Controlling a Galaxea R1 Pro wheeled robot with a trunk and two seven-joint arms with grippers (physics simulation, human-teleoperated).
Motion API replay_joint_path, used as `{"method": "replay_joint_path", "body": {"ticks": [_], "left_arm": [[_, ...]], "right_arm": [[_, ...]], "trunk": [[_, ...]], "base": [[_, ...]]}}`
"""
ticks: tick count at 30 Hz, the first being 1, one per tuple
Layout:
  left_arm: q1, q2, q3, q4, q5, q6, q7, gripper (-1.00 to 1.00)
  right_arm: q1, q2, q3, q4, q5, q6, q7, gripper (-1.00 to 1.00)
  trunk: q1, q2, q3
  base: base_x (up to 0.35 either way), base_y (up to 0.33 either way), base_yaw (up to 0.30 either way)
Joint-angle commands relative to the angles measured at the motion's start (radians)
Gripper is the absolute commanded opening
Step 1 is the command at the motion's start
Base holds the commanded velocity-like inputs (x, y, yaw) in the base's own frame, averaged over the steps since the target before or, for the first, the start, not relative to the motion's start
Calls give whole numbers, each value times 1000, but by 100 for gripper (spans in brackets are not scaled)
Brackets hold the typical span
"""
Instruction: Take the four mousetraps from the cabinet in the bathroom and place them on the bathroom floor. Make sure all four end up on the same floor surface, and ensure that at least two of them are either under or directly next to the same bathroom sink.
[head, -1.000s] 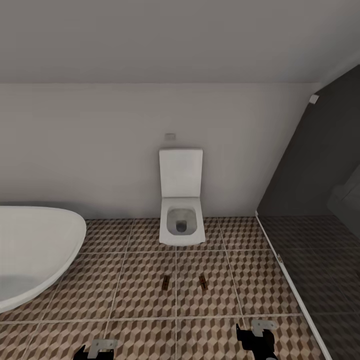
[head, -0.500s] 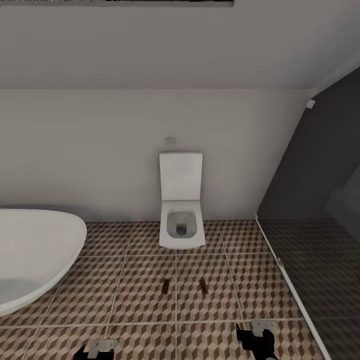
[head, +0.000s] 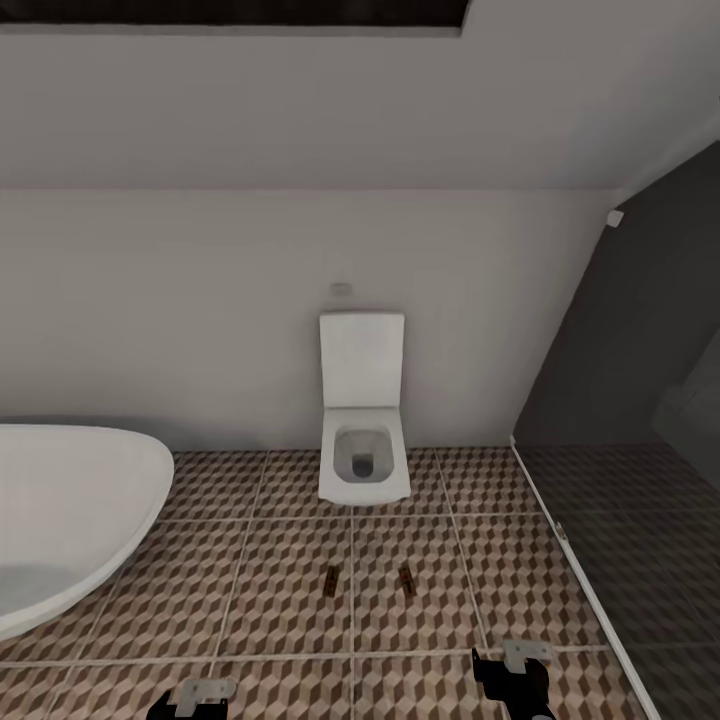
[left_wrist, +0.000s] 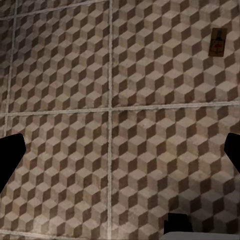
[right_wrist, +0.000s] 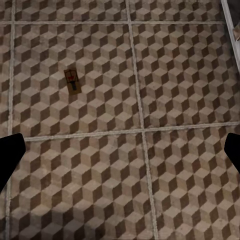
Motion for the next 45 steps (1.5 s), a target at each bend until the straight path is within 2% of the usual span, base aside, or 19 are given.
{"method": "replay_joint_path", "body": {"ticks": [1,45], "left_arm": [[-1,-1,-8,3,3,-4,3,100],[5,-2,-8,3,3,-2,3,100]], "right_arm": [[-1,0,9,1,-10,-3,-1,100],[-1,0,9,1,-10,-3,-1,100]], "trunk": [[1,-2,0],[1,-2,72]], "base": [[0,0,0],[0,0,0]]}}
